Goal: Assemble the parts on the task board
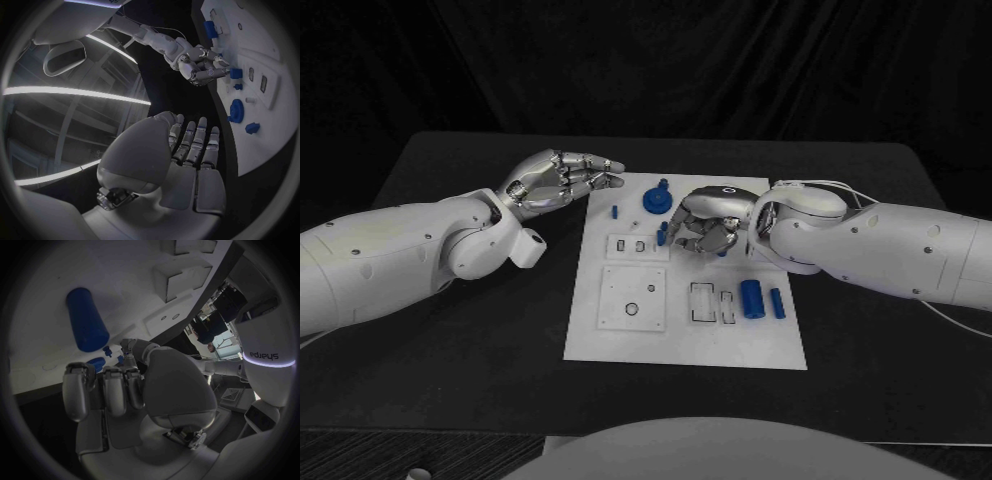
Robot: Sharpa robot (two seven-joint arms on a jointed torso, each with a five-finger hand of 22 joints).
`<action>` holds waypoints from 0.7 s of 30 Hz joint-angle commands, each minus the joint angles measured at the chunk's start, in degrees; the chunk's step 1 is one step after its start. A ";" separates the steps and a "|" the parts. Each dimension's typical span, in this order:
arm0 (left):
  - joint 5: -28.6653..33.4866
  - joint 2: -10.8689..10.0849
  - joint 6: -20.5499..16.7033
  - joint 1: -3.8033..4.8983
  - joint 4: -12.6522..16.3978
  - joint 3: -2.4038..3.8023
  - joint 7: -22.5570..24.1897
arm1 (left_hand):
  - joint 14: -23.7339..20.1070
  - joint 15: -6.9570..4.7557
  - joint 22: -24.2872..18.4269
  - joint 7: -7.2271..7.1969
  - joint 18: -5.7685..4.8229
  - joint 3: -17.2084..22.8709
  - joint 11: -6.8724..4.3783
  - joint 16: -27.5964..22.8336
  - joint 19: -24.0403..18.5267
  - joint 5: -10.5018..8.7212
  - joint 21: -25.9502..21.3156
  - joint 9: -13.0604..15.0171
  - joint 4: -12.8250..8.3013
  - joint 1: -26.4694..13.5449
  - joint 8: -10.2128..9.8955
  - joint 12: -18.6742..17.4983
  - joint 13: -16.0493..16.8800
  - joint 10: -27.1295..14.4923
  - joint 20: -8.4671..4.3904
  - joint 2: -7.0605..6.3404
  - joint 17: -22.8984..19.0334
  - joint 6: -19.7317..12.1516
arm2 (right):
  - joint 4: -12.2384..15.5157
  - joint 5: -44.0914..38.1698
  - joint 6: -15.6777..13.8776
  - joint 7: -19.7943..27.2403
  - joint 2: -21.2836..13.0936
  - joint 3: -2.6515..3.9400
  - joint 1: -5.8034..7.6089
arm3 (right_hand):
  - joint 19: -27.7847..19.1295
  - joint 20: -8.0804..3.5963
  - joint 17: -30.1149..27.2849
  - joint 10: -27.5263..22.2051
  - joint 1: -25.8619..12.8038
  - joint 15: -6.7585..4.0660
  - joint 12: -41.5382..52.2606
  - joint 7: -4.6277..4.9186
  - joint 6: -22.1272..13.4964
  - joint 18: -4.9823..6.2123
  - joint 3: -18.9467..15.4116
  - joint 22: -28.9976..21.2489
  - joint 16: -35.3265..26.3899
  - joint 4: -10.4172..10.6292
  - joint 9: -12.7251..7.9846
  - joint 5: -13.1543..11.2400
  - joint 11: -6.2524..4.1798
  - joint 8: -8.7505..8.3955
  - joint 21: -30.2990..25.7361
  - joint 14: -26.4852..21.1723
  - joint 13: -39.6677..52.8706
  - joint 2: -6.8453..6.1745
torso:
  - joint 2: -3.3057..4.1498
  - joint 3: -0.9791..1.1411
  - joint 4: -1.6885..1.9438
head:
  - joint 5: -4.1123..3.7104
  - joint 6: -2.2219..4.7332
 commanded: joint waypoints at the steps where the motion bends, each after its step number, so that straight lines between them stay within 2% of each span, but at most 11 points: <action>1: 0.22 0.13 0.71 -0.10 0.05 0.06 0.48 | -0.43 0.08 -0.09 0.07 -0.59 0.40 0.05 0.09 -0.30 0.28 -0.29 -0.08 -0.07 0.58 -0.29 0.12 -0.08 -0.51 0.02 0.08 -0.09 -0.28 | 0.16 -0.30 0.59 0.19 0.04 0.02 -0.17 | 2.94 0.33 13.89 5.97 -0.67 0.28 0.08 -0.02 0.26 0.90 0.06 13.28 -0.43 -0.29 0.05 0.19 0.30 0.21 -0.31 5.61 15.07 0.07 | -0.02 0.00 -0.02 | 0.00 0.00; 16: 0.22 0.20 0.92 -0.12 -0.04 0.06 0.30 | -0.46 0.11 -0.10 0.09 -0.62 0.57 0.08 0.10 -0.36 0.27 -0.33 -0.08 -0.14 0.55 -0.32 0.12 -0.08 -0.55 0.03 0.08 -0.09 -0.36 | 0.31 -0.30 0.31 0.26 0.06 0.02 -0.21 | 2.94 0.33 13.89 5.97 -0.67 0.28 0.08 -0.02 0.26 0.90 0.06 13.28 -0.43 -0.29 0.05 0.19 0.30 0.21 -0.31 5.61 15.07 0.07 | 0.00 0.02 0.00 | -0.05 0.00; 21: 0.22 0.00 0.69 -0.13 0.09 0.06 0.39 | -0.46 0.11 -0.10 0.09 -0.62 0.57 0.08 0.10 -0.36 0.27 -0.33 -0.08 -0.14 0.55 -0.32 0.12 -0.08 -0.55 0.03 0.08 -0.09 -0.36 | 0.46 -0.30 -1.27 0.20 -0.39 0.02 -0.20 | 2.93 0.34 13.87 5.97 -0.67 0.28 0.08 -0.03 0.27 0.90 0.08 13.28 -0.44 -0.34 0.06 0.19 0.30 0.21 -0.32 5.60 15.07 0.09 | 0.00 0.03 -0.01 | 0.09 0.00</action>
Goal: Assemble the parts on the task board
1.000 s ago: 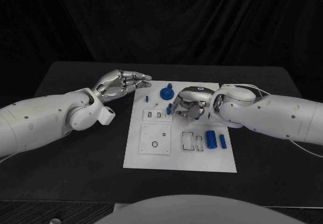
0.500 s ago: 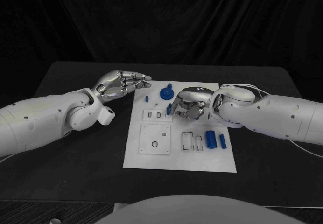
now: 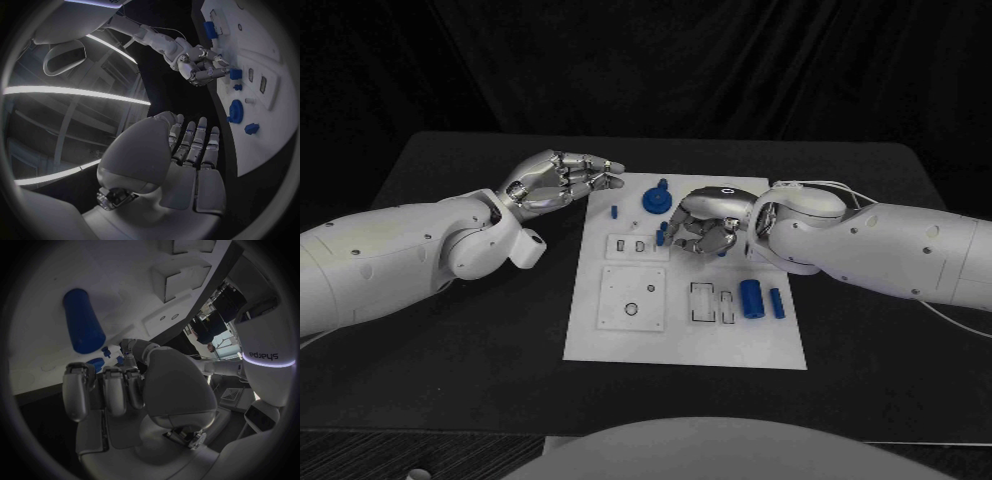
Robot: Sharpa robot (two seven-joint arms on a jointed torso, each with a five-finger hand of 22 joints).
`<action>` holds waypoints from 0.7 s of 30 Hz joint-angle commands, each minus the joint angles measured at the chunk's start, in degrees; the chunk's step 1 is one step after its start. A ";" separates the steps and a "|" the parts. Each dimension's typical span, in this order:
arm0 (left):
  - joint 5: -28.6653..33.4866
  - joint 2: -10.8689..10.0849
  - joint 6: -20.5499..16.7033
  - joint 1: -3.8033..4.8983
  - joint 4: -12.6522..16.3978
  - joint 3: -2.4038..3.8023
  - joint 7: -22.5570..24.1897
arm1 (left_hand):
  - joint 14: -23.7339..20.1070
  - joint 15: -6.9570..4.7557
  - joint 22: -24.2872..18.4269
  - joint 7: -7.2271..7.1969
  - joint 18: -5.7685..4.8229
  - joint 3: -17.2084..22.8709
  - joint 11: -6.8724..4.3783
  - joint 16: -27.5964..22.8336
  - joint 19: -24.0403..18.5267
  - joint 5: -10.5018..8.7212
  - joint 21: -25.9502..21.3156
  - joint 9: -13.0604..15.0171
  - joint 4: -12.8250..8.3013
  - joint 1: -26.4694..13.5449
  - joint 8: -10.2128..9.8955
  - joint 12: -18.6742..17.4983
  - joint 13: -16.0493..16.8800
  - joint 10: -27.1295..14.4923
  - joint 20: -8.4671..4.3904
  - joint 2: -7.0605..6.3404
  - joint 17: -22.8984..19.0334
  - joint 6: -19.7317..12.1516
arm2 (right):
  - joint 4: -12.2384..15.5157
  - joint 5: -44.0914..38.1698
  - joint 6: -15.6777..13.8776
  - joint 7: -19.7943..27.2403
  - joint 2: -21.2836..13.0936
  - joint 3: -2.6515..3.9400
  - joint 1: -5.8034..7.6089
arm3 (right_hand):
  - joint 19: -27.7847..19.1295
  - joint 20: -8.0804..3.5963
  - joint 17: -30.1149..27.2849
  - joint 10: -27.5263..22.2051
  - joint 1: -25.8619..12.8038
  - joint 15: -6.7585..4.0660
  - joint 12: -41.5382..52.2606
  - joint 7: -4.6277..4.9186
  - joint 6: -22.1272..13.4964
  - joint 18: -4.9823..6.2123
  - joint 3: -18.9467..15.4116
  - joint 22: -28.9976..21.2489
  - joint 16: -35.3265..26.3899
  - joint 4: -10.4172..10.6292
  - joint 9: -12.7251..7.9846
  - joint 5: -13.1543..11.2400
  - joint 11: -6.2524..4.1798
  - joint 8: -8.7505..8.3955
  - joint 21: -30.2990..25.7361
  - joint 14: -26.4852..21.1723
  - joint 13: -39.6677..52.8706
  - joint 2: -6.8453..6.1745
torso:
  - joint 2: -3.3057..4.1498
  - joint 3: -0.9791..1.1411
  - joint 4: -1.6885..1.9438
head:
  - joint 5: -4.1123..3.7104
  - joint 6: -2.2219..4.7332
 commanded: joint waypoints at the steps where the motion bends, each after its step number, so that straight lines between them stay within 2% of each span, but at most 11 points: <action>1: 0.23 -0.13 0.35 -0.10 0.23 0.06 0.65 | -0.47 0.11 -0.04 0.10 -0.62 0.35 -0.13 0.10 -0.30 0.27 -0.31 -0.09 0.09 0.54 -0.32 0.13 -0.08 -0.36 0.02 0.07 -0.09 -0.37 | 0.29 -0.29 -1.68 0.03 -0.52 0.02 -0.15 | 2.88 0.36 13.79 5.97 -0.91 0.30 0.08 0.01 0.24 0.93 -0.06 13.27 -0.26 -0.27 0.07 -0.10 0.32 0.16 -0.39 5.57 15.07 0.02 | 0.01 -0.01 0.00 | 0.16 0.00; 2: 0.23 -0.28 0.18 -0.10 0.32 0.06 0.72 | -0.47 0.12 -0.04 0.10 -0.62 0.36 -0.13 0.11 -0.28 0.26 -0.30 -0.08 0.09 0.54 -0.32 0.13 -0.08 -0.36 0.02 0.05 -0.08 -0.36 | 0.41 -0.29 -2.14 -0.11 -0.82 0.02 -0.14 | 2.87 0.36 13.79 5.97 -0.91 0.30 0.08 0.01 0.24 0.93 -0.06 13.27 -0.26 -0.27 0.07 -0.10 0.32 0.16 -0.39 5.57 15.07 0.02 | 0.01 0.00 0.01 | 0.29 0.29; 5: 0.23 -0.68 -0.35 -0.10 0.55 0.06 1.16 | -0.46 0.12 -0.03 0.10 -0.62 0.36 -0.13 0.11 -0.22 0.24 -0.27 -0.08 0.07 0.53 -0.32 0.13 -0.08 -0.36 0.03 0.01 -0.08 -0.34 | 0.76 -0.29 -3.11 -0.73 -1.80 0.02 -0.06 | 2.82 0.37 13.67 5.97 -1.04 0.31 0.08 0.00 0.22 0.95 -0.18 13.24 -0.32 -0.30 0.08 -0.30 0.33 0.13 -0.46 5.53 15.07 -0.14 | 0.01 -0.01 0.02 | 0.28 0.35; 7: 0.23 -0.99 -0.94 -0.09 0.80 0.06 1.55 | -0.39 0.13 0.02 0.06 -0.61 0.40 -0.14 0.18 0.01 0.14 -0.18 -0.02 0.04 0.42 -0.19 0.21 -0.06 -0.29 0.02 -0.15 -0.06 0.00 | 1.07 -0.28 -3.70 -1.17 -2.75 0.03 0.21 | 2.80 0.37 13.57 5.97 -1.06 0.31 0.08 -0.03 0.30 0.96 -0.22 13.22 -0.37 -0.37 0.11 -0.33 0.31 0.17 -0.50 5.49 15.07 -0.24 | 0.01 -0.03 0.01 | 0.42 1.10; 11: 0.23 -1.44 -2.11 -0.08 1.26 0.06 2.22 | -0.16 0.16 0.10 0.05 -0.60 0.36 -0.10 0.37 0.41 -0.28 -0.01 0.03 0.19 -0.05 -0.06 0.41 -0.01 -0.08 0.03 -0.52 -0.02 0.23 | 2.26 -0.28 -4.77 -1.82 -4.82 0.03 1.12 | 2.68 0.37 13.27 5.97 -1.16 0.29 0.08 -0.09 0.55 1.01 -0.33 13.15 -0.52 -0.42 0.18 -0.39 0.27 0.28 -0.68 5.39 15.07 -0.41 | 0.00 0.00 -0.02 | 0.47 1.68; 15: 0.23 -1.77 -4.17 -0.04 1.76 0.07 2.96 | 0.00 0.18 0.15 0.03 -0.62 0.24 -0.01 0.55 0.69 -1.18 0.11 0.05 0.50 -0.65 0.02 0.60 0.00 0.11 0.02 -0.90 -0.01 0.38 | 4.40 -0.28 -6.56 -2.23 -7.23 0.02 2.89 | 2.59 0.34 13.13 5.97 -1.73 0.20 0.08 -0.26 1.08 1.05 -0.72 13.11 -0.59 -0.06 0.37 -1.54 0.14 0.49 -0.81 5.33 15.07 -0.37 | -0.07 0.01 -0.15 | 0.46 2.07; 16: 0.23 -1.83 -4.90 -0.01 1.91 0.07 3.20 | -0.66 -0.23 0.07 0.06 -0.53 0.16 0.23 0.29 0.28 -1.63 -0.11 0.04 0.74 -1.01 0.02 0.72 0.00 0.14 -0.02 -1.14 -0.11 0.40 | 4.98 -0.28 -7.17 -2.19 -7.78 0.02 3.45 | 2.58 0.33 13.09 5.97 -1.76 0.18 0.08 -0.30 1.16 1.05 -0.75 13.10 -0.61 -0.02 0.39 -1.68 0.11 0.53 -0.83 5.32 15.07 -0.33 | -0.11 0.03 -0.19 | 0.40 2.14; 17: 0.23 -1.88 -5.71 0.03 2.08 0.07 3.45 | -1.27 -0.47 0.03 0.05 -0.43 0.11 0.36 0.07 0.06 -1.82 -0.24 0.03 0.86 -1.20 0.03 0.81 -0.01 0.15 -0.02 -1.36 -0.15 0.43 | 5.58 -0.28 -7.87 -2.10 -8.31 0.02 4.00 | 2.59 0.31 13.05 5.97 -1.97 0.15 0.08 -0.36 1.30 1.05 -0.93 13.10 -0.63 0.17 0.45 -2.27 0.06 0.59 -0.82 5.31 15.07 -0.29 | -0.13 0.04 -0.22 | 0.34 2.22; 18: 0.19 -1.92 -6.61 0.09 2.28 0.07 3.70 | -1.58 -0.53 0.00 0.10 -0.40 -0.03 0.40 -0.03 -0.05 -2.03 -0.31 0.04 1.01 -1.40 0.06 0.88 0.00 0.19 -0.01 -1.56 -0.16 0.50 | 6.20 -0.28 -8.70 -1.97 -8.84 0.02 4.55 | 2.57 0.26 13.03 5.97 -2.52 0.09 0.08 -0.49 1.48 1.05 -1.47 13.09 -0.64 0.74 0.55 -3.90 -0.03 0.66 -0.86 5.30 15.07 -0.16 | -0.15 0.07 -0.27 | 0.26 2.32; 20: -0.37 -1.99 -8.11 0.23 2.62 0.08 4.09 | -1.94 -0.55 0.00 0.09 -0.35 -0.21 0.50 -0.13 -0.07 -2.35 -0.33 0.05 1.23 -1.63 0.10 0.99 0.00 0.25 0.01 -1.78 -0.16 0.62 | 7.21 -0.28 -10.13 -1.61 -9.71 0.02 5.40 | 2.61 0.19 13.05 5.97 -3.13 -0.01 0.08 -0.62 1.64 1.04 -2.17 13.11 -0.63 1.48 0.66 -5.06 -0.14 0.73 -0.83 5.31 15.07 0.04 | -0.15 0.07 -0.28 | 0.22 2.39; 21: -1.02 -2.03 -8.82 0.35 2.78 0.08 4.25 | -2.25 -0.52 0.05 0.12 -0.28 -0.60 0.66 -0.09 0.09 -3.53 -0.28 0.05 1.72 -2.04 0.15 1.22 0.00 0.41 0.03 -2.18 -0.11 0.78 | 7.68 -0.28 -10.86 -1.42 -10.13 0.02 5.82 | 2.64 0.13 13.09 5.97 -3.75 -0.07 0.08 -0.72 1.71 1.03 -2.96 13.12 -0.61 2.18 0.74 -5.29 -0.23 0.77 -0.79 5.33 15.07 0.15 | -0.16 0.09 -0.31 | 0.28 2.47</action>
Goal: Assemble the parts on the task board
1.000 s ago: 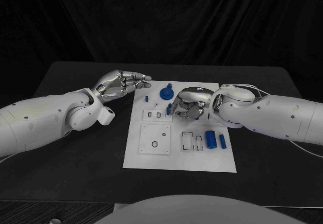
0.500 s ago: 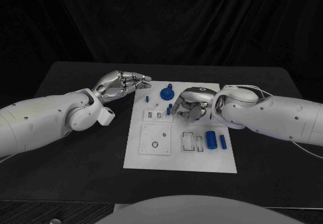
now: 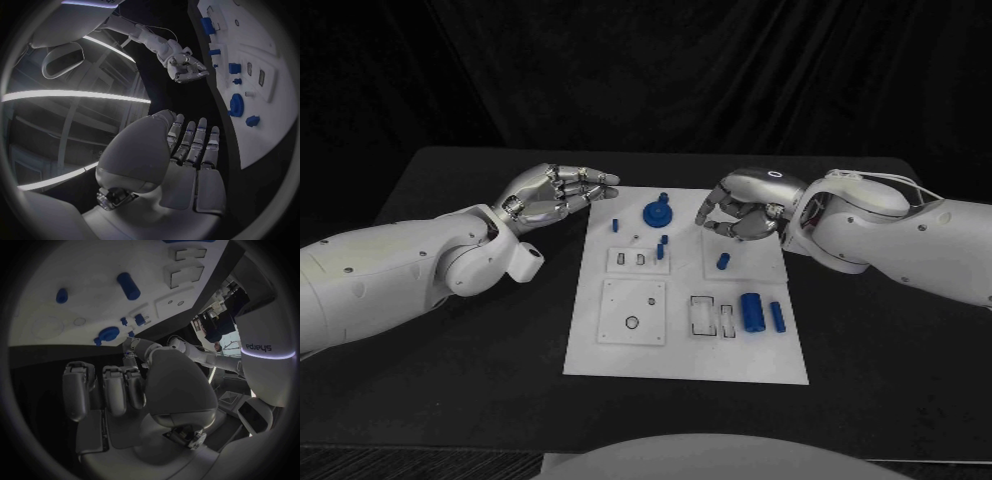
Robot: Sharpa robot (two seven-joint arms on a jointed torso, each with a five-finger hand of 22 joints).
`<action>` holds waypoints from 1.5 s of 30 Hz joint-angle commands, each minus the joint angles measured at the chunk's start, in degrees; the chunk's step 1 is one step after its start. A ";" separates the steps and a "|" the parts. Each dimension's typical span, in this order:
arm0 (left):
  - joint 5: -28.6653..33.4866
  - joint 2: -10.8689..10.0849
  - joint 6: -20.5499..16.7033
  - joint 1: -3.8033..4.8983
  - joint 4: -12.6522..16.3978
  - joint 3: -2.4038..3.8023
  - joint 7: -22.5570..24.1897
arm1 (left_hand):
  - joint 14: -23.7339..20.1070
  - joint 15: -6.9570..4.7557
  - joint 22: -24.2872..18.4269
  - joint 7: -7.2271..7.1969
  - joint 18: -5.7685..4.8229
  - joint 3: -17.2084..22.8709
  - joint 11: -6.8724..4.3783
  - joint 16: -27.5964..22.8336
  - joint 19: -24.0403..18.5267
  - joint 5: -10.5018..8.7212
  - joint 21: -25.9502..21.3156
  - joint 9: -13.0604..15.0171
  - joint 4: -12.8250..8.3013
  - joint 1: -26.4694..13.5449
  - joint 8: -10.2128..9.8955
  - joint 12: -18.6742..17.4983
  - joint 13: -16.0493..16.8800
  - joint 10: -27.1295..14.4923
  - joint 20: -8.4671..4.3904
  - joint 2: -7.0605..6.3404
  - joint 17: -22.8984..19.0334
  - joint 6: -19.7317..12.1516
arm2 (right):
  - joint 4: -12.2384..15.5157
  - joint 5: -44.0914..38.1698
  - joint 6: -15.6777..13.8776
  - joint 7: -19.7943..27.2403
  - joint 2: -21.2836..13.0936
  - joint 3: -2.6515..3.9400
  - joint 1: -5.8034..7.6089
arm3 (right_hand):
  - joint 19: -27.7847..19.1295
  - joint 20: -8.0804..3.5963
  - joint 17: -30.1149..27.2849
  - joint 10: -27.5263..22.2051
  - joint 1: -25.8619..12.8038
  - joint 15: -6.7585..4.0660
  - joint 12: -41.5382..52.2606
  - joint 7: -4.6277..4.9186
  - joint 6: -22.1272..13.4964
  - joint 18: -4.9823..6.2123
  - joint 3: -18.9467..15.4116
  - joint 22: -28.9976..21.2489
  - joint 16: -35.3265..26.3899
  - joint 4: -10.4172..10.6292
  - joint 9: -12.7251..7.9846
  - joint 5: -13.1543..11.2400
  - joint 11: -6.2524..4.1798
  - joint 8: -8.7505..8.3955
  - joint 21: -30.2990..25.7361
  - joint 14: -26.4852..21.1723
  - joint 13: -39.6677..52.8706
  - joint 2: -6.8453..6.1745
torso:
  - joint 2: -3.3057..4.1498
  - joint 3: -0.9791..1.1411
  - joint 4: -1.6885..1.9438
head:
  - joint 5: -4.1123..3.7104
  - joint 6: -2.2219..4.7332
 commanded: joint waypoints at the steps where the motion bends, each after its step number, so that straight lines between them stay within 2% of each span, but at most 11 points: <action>1: -1.90 -0.07 -5.68 0.50 0.70 0.08 3.78 | -0.55 0.20 0.00 -0.06 -0.24 -0.54 0.55 0.10 -0.07 -2.06 -0.17 0.02 0.97 -0.71 0.10 0.64 -0.02 0.25 0.03 -0.83 0.05 0.55 | 1.64 -0.28 -6.13 -0.33 -1.17 0.00 1.22 | 2.65 0.11 13.13 5.97 -1.79 -0.09 0.08 -0.14 0.44 1.02 -2.01 13.14 -0.16 1.43 0.18 -0.53 -0.24 0.24 -0.27 5.34 15.07 0.16 | -0.04 0.06 -0.11 | -0.03 0.29; 8: -11.46 -0.46 -10.96 3.31 2.30 0.10 2.92 | 3.81 0.72 0.70 -0.14 -0.41 -4.28 1.55 3.87 4.12 -12.97 1.85 -0.02 2.35 -4.66 -0.05 2.96 0.28 3.10 -0.01 -1.12 0.48 1.14 | 2.90 2.65 -9.95 1.28 -3.41 0.00 3.31 | 2.97 -0.19 13.47 5.97 -9.29 -0.40 0.08 -0.58 0.30 0.89 -10.14 13.31 0.02 9.42 0.29 -5.11 -0.59 -0.03 0.09 5.47 15.07 0.88 | 0.11 0.27 -0.19 | 0.29 1.01; 14: -19.98 -0.38 -15.46 7.24 3.69 0.10 0.49 | 11.52 -0.66 3.18 0.09 0.64 -6.01 0.93 11.34 17.83 -14.99 8.93 0.02 2.25 -5.21 -0.35 9.94 3.36 10.44 -0.36 -0.68 2.48 2.17 | 2.41 7.85 -10.51 1.94 -4.79 0.00 3.85 | 2.84 -0.41 13.23 5.97 -12.51 -0.59 0.08 -0.78 0.08 0.96 -15.42 13.23 -0.10 15.73 0.34 -7.90 -0.78 -0.34 -0.18 5.39 15.07 2.75 | 0.00 0.49 -0.12 | 0.11 1.13; 20: -30.19 0.23 -19.17 10.27 4.75 0.10 -2.23 | 19.46 -5.84 8.04 1.10 2.90 -7.36 -4.70 37.49 28.96 -17.34 19.33 0.20 2.11 -6.76 0.97 30.07 17.59 18.94 -3.22 -0.92 18.42 7.08 | 2.49 11.85 -9.96 1.52 -6.69 -0.01 4.02 | 2.90 -0.47 13.49 5.97 -15.09 -0.64 0.08 -0.83 0.09 0.93 -18.45 13.27 0.03 16.28 0.45 -7.00 -0.83 -0.41 -0.12 5.48 15.07 5.39 | -0.35 0.84 -0.12 | -0.15 0.58; 22: -33.60 0.60 -19.50 10.90 4.79 0.10 -3.42 | 34.85 -8.33 12.29 0.95 2.72 -8.91 -7.49 52.50 36.73 -21.19 27.01 0.46 1.97 -9.57 2.15 42.25 38.60 34.41 -5.98 -0.70 42.17 10.42 | 2.45 12.63 -9.33 1.21 -7.05 -0.01 4.03 | 2.94 -0.49 13.49 5.97 -15.14 -0.66 0.08 -0.88 0.17 0.91 -18.84 13.29 0.04 16.25 0.50 -6.38 -0.86 -0.37 -0.06 5.48 15.07 6.12 | -0.49 1.08 -0.29 | 0.01 0.41; 26: -41.32 1.65 -19.68 12.09 4.70 0.10 -6.45 | 62.29 -10.08 19.03 -0.57 2.13 -11.32 -8.32 62.02 39.31 -25.00 36.66 1.05 2.54 -13.67 3.39 52.40 71.91 61.34 -7.63 -0.15 79.09 14.21 | 2.34 13.82 -7.95 0.49 -7.68 -0.01 4.04 | 2.98 -0.53 13.60 5.97 -15.69 -0.71 0.08 -0.93 0.24 0.90 -19.76 13.31 0.09 16.31 0.57 -5.37 -0.88 -0.34 -0.02 5.52 15.07 7.08 | -0.64 1.32 -0.37 | 0.09 0.42; 27: -43.42 2.08 -19.71 12.47 4.62 0.10 -7.56 | 68.40 -10.30 24.52 -0.94 1.48 -12.23 -8.50 62.28 36.99 -25.61 43.29 1.29 2.38 -14.29 3.62 53.83 80.15 68.46 -8.49 0.17 86.27 15.64 | 2.32 14.07 -7.58 0.25 -7.85 -0.02 4.04 | 3.00 -0.56 13.60 5.97 -15.83 -0.73 0.08 -0.95 0.30 0.90 -20.37 13.32 0.09 16.26 0.62 -4.46 -0.93 -0.30 0.00 5.52 15.07 7.45 | -0.71 1.45 -0.45 | 0.21 0.44; 29: -45.18 2.68 -19.57 12.90 4.46 0.11 -8.99 | 68.40 -10.87 38.46 -1.76 0.14 -13.28 -8.88 62.28 38.09 -25.65 55.83 2.16 2.52 -14.76 3.83 54.50 86.02 74.34 -9.36 0.79 86.27 16.56 | 2.33 14.28 -7.21 0.01 -8.05 -0.02 4.04 | 3.02 -0.57 13.64 5.97 -16.01 -0.75 0.08 -0.98 0.38 0.89 -20.78 13.33 0.11 16.29 0.65 -4.17 -0.96 -0.25 0.04 5.54 15.07 7.71 | -0.80 1.56 -0.50 | 0.31 0.42; 32: -47.23 4.15 -18.17 13.70 3.95 0.11 -12.27 | 68.40 -11.60 65.09 -2.43 -3.32 -14.61 -10.35 62.28 55.92 -26.06 72.40 3.56 2.39 -16.38 5.32 54.50 86.02 74.34 -10.02 1.00 86.27 19.09 | 2.44 14.61 -6.67 -0.46 -8.46 -0.02 4.04 | 3.05 -0.58 13.71 5.97 -16.11 -0.76 0.08 -1.00 0.43 0.88 -20.99 13.34 0.15 16.30 0.67 -4.09 -0.97 -0.22 0.07 5.56 15.07 7.83 | -0.96 1.77 -0.59 | 0.36 0.30; 38: -49.27 7.87 -6.76 15.30 3.19 0.12 -25.48 | 68.40 -12.83 87.38 -2.95 -7.51 -18.27 -11.35 62.28 73.86 -28.05 82.94 6.47 2.38 -22.27 6.62 54.50 86.02 74.34 -10.22 2.08 86.27 19.17 | 2.60 15.89 -5.35 -1.33 -9.15 -0.02 4.02 | 3.24 -0.62 14.04 5.97 -16.43 -0.81 0.08 -1.06 0.59 0.79 -21.65 13.45 0.31 16.29 0.74 -3.88 -1.03 -0.12 0.37 5.67 15.07 8.19 | -1.26 2.04 -0.85 | 0.35 0.11; 45: -49.77 13.38 6.86 16.35 0.98 0.14 -39.89 | 68.40 -12.96 87.38 -3.25 -7.51 -22.20 -11.48 62.28 73.86 -29.70 82.94 8.44 2.41 -28.83 7.00 54.50 86.02 74.34 -10.17 3.01 86.27 20.46 | 2.54 16.34 -3.54 -2.64 -9.33 -0.02 3.97 | 3.40 -0.72 14.29 5.97 -16.33 -0.94 0.08 -1.24 1.03 0.73 -22.47 13.54 0.43 16.20 0.90 -3.31 -1.18 0.15 0.60 5.75 15.07 8.55 | -1.49 2.28 -1.09 | 0.54 0.07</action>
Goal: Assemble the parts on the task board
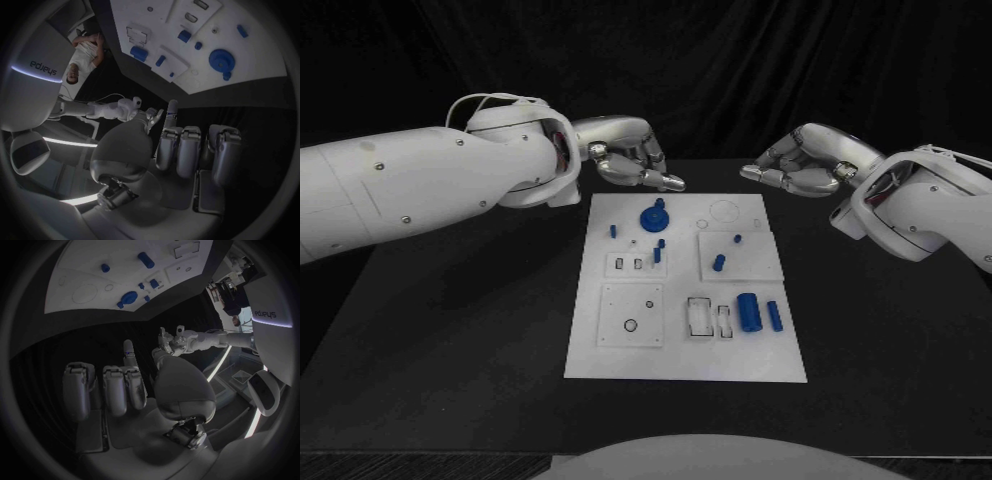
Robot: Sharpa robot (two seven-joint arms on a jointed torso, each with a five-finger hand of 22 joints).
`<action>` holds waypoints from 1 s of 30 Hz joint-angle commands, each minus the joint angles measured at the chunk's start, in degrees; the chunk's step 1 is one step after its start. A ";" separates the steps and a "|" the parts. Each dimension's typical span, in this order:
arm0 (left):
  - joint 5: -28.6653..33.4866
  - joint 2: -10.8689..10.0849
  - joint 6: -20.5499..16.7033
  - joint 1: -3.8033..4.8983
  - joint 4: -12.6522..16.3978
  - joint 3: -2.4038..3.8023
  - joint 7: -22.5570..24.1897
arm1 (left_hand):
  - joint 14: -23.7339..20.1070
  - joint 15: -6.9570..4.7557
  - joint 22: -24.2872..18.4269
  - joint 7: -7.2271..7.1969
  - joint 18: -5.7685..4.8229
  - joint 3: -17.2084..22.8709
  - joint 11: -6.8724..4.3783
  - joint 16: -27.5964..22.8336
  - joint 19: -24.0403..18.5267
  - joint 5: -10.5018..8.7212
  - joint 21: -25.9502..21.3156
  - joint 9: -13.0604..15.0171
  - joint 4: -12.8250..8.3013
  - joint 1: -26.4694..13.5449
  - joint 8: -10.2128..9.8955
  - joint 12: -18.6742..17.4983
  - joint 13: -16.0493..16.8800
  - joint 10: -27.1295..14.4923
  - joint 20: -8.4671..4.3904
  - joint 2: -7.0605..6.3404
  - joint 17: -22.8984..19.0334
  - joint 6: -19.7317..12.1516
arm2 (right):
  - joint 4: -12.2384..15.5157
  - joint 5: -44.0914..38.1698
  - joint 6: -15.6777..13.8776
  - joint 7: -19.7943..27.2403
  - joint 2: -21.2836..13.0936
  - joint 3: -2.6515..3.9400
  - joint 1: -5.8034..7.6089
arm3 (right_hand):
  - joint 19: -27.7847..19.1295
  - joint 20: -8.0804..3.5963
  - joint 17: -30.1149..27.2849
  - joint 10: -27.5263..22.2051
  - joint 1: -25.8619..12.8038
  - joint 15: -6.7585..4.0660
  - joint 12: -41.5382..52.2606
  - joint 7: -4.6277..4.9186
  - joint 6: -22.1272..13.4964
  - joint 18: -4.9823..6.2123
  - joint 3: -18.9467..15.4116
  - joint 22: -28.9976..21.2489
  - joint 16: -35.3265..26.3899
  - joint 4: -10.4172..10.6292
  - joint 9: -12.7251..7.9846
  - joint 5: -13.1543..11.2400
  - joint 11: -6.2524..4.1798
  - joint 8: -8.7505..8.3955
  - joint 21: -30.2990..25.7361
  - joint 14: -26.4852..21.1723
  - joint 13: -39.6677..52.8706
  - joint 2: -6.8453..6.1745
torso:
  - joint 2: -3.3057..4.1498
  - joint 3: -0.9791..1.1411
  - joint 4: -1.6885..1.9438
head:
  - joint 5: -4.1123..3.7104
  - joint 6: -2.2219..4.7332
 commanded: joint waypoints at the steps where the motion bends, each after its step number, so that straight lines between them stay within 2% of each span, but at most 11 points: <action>1: -2.07 2.34 13.80 0.41 -1.17 0.06 -14.77 | 6.05 -0.47 15.05 -0.48 -0.30 -0.85 -0.49 0.15 6.21 -0.26 0.17 0.86 -0.06 -1.44 0.80 0.19 15.05 6.07 -0.11 0.53 15.05 1.86 | 0.06 1.27 2.59 -2.51 0.00 0.04 0.03 | 3.39 -0.30 14.29 5.95 0.07 -0.45 0.08 -0.01 0.30 0.74 -0.27 13.51 0.20 0.04 0.05 0.20 -0.35 0.38 0.08 5.82 15.07 0.42 | -0.19 0.21 -0.21 | 0.10 0.00; 2: -2.10 3.22 15.48 0.49 -1.65 0.06 -16.57 | 6.05 -0.81 15.05 -0.94 -0.30 -0.91 -0.86 0.15 6.21 0.28 0.17 1.47 -0.14 -1.51 1.19 0.19 15.05 6.07 -0.35 1.02 15.05 3.02 | 0.04 1.30 2.87 -2.70 0.08 0.04 0.02 | 3.44 -0.31 14.29 5.95 0.12 -0.46 0.08 -0.02 0.31 0.71 -0.34 13.54 0.20 0.02 0.06 0.27 -0.36 0.39 0.16 5.82 15.07 0.43 | -0.21 0.24 -0.24 | 0.10 0.02; 4: -2.11 4.66 18.36 0.58 -2.55 0.07 -19.61 | 6.05 -1.31 15.05 -1.74 -0.30 -0.17 -1.49 0.15 6.21 2.79 0.17 2.34 -0.78 0.35 1.95 0.19 15.05 6.07 -0.79 1.27 15.05 4.96 | 0.00 1.32 3.18 -2.86 0.22 0.03 0.02 | 3.48 -0.32 14.36 5.95 0.15 -0.47 0.08 -0.03 0.32 0.70 -0.42 13.56 0.23 0.02 0.07 0.35 -0.37 0.40 0.22 5.85 15.07 0.45 | -0.21 0.17 -0.07 | -0.05 0.01; 5: -1.88 5.37 19.88 0.62 -3.04 0.07 -21.26 | 6.05 -1.63 15.05 -2.00 -0.30 -0.28 -1.81 0.15 6.21 3.17 0.17 2.73 -0.62 0.73 1.97 0.19 15.05 6.07 -1.13 0.84 15.05 5.51 | -0.04 1.33 3.32 -2.85 0.34 0.03 0.02 | 3.50 -0.34 14.41 5.95 0.20 -0.49 0.08 -0.05 0.36 0.69 -0.53 13.58 0.26 0.03 0.08 0.48 -0.39 0.42 0.26 5.86 15.07 0.48 | -0.25 0.19 -0.09 | -0.05 -0.08; 7: -0.60 6.96 23.33 0.67 -4.40 0.07 -24.76 | 6.05 -1.96 15.05 -2.25 -0.30 -0.50 -2.13 0.15 6.21 2.38 0.17 3.14 -0.48 0.80 1.97 0.19 15.05 6.07 -1.46 0.47 15.05 6.15 | -0.08 1.44 3.38 -2.67 0.55 0.03 0.01 | 3.49 -0.36 14.37 5.95 0.30 -0.52 0.08 -0.09 0.45 0.70 -0.67 13.56 0.24 0.03 0.12 0.67 -0.42 0.48 0.23 5.85 15.07 0.60 | -0.15 0.10 -0.20 | 0.08 -0.07; 8: 0.60 7.85 25.03 0.69 -5.31 0.08 -26.45 | 6.05 -2.31 15.05 -2.43 -0.30 0.18 -2.41 0.15 6.21 1.37 0.17 3.33 -1.53 2.60 1.59 0.19 15.05 6.07 -1.78 0.34 15.05 6.19 | -0.11 1.58 3.36 -2.54 0.67 0.03 -0.01 | 3.56 -0.41 14.47 5.95 0.46 -0.57 0.08 -0.17 0.65 0.66 -0.88 13.61 0.28 0.04 0.18 0.99 -0.48 0.62 0.34 5.88 15.07 0.81 | -0.14 0.10 -0.21 | 0.16 -0.08; 13: 5.51 10.95 30.16 0.71 -9.26 0.08 -31.83 | 6.05 -2.54 15.05 -2.27 -0.30 0.72 -2.47 0.15 6.21 1.72 0.17 3.31 -2.01 3.84 0.11 0.19 15.05 6.07 -2.15 0.04 15.05 5.51 | -0.53 2.09 3.56 -2.21 1.53 0.03 -0.22 | 3.63 -0.46 14.58 5.95 0.73 -0.62 0.08 -0.23 0.75 0.63 -1.07 13.65 0.34 0.00 0.23 1.35 -0.54 0.69 0.45 5.92 15.07 0.95 | -0.10 0.15 -0.24 | 0.86 0.36; 19: 7.85 13.35 33.59 0.70 -12.73 0.08 -36.11 | 6.05 -2.54 15.05 -2.04 -0.30 0.94 -2.37 0.15 6.21 2.69 0.17 3.12 -1.78 3.77 -1.30 0.19 15.05 6.07 -2.20 0.00 15.05 5.25 | -1.22 2.30 3.32 -1.72 2.31 0.03 -0.83 | 3.71 -0.54 14.73 5.95 1.17 -0.70 0.08 -0.28 0.76 0.60 -1.43 13.69 0.41 -0.01 0.27 2.05 -0.61 0.73 0.56 5.97 15.07 1.23 | -0.11 0.31 -0.58 | 1.47 0.77; 23: 8.23 13.88 34.55 0.69 -13.55 0.08 -37.16 | 6.05 -2.44 15.05 -1.83 -0.30 0.95 -2.21 0.15 6.21 2.56 0.17 2.83 -1.46 3.41 -2.24 0.19 15.05 6.07 -2.16 0.04 15.05 4.91 | -1.43 2.34 3.48 -1.79 2.52 0.03 -0.99 | 3.72 -0.56 14.71 5.95 1.30 -0.71 0.08 -0.28 0.74 0.60 -1.51 13.69 0.40 -0.02 0.27 2.21 -0.63 0.73 0.58 5.96 15.07 1.29 | -0.12 0.27 -0.38 | 1.34 0.69; 28: 8.41 14.52 35.14 0.64 -14.47 0.08 -37.09 | 6.05 -2.14 15.05 -1.36 -0.30 1.43 -1.82 0.15 6.21 3.09 0.17 2.05 -1.66 3.78 -4.02 0.19 15.05 6.07 -1.94 0.17 15.05 4.04 | -1.61 2.35 3.34 -1.71 2.80 0.03 -1.07 | 3.71 -0.58 14.78 5.95 1.54 -0.73 0.08 -0.29 0.70 0.60 -1.64 13.68 0.43 -0.04 0.28 2.51 -0.64 0.72 0.56 5.98 15.07 1.38 | -0.23 0.38 -0.65 | 1.72 0.62; 30: 8.44 14.71 35.00 0.60 -14.74 0.07 -36.79 | 6.05 -2.09 15.05 -1.34 -0.30 1.63 -1.77 0.15 6.21 3.30 0.17 1.94 -1.81 4.00 -4.26 0.19 15.05 6.07 -1.88 0.24 15.05 4.13 | -1.62 2.36 3.34 -1.74 2.86 0.03 -1.09 | 3.72 -0.59 14.79 5.95 1.67 -0.74 0.08 -0.30 0.69 0.60 -1.70 13.69 0.44 -0.05 0.28 2.64 -0.64 0.72 0.57 5.99 15.07 1.42 | -0.29 0.35 -0.46 | 1.56 0.58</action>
